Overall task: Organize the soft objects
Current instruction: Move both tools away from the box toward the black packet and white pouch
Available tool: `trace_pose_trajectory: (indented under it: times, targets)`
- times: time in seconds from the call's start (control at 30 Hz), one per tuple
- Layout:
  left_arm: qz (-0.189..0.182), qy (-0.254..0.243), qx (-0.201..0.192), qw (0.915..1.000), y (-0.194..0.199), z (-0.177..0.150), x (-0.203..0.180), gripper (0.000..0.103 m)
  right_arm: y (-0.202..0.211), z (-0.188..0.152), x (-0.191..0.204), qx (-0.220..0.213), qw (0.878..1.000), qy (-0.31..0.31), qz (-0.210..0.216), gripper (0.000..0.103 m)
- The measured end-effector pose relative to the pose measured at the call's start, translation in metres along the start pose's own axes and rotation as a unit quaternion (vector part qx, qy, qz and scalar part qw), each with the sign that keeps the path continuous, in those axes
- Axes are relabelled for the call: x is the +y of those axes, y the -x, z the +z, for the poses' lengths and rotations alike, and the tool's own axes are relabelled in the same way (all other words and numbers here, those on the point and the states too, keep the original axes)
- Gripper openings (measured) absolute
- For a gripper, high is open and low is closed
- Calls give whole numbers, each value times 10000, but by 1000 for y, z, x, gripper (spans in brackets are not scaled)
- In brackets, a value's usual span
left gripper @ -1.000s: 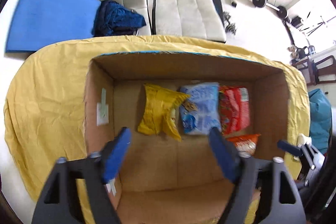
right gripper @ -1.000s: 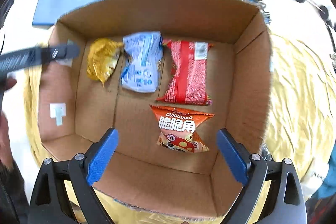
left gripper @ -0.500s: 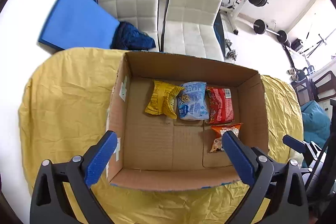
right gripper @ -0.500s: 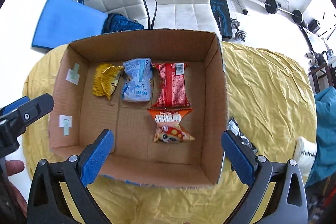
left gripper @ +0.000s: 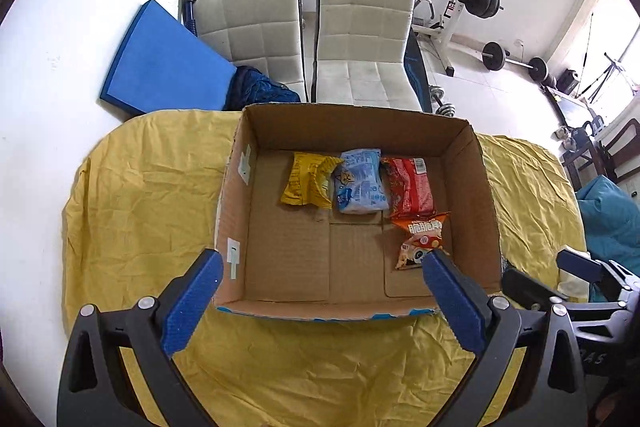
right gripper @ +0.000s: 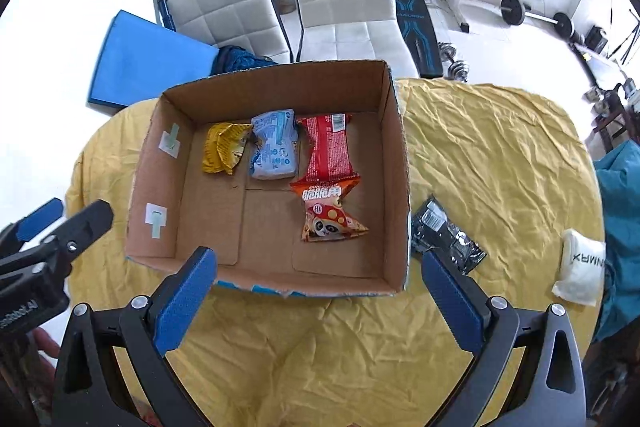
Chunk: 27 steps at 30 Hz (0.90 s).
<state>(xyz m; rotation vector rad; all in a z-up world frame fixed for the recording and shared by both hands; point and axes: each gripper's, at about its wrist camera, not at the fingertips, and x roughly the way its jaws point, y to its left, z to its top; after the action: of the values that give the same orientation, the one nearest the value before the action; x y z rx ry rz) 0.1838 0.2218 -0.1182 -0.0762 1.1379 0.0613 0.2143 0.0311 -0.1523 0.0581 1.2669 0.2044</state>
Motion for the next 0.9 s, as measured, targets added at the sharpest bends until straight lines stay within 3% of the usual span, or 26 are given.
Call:
trace_pose_trajectory:
  times: [0.1, 0.17, 0.3, 0.47, 0.57, 0.67, 0.8, 0.9]
  targets:
    - [241, -104, 82, 9996, -17, -3, -8, 103, 5, 0, -27, 68, 9998, -126, 105, 103]
    - [358, -145, 342, 9987, -36, -8, -17, 102, 5, 2, -55, 149, 9997, -203, -25, 103]
    - [-111, -154, 671, 9976, -56, -16, -57, 102, 4, 1, -137, 332, 9956, -650, -580, 103]
    - [-682, -181, 829, 9941, -55, -14, -131, 102, 3, -28, -263, 664, 9769, -1754, -1028, 103]
    - [-1556, 118, 1172, 9808, -58, -20, -183, 102, 9, -53, -326, 731, 9631, -2350, -1090, 103]
    - [-2002, 279, 1779, 9631, -79, -39, -240, 102, 10, -76, -379, 788, 9526, -2744, -1053, 103]
    - [-1636, 512, 2209, 9601, -125, -57, -294, 102, 2, -93, -423, 929, 9489, -2842, -1011, 103]
    - [-1291, 889, 2448, 9568, -166, -59, -304, 101, -10, -98, -446, 1008, 9517, -2768, -863, 103]
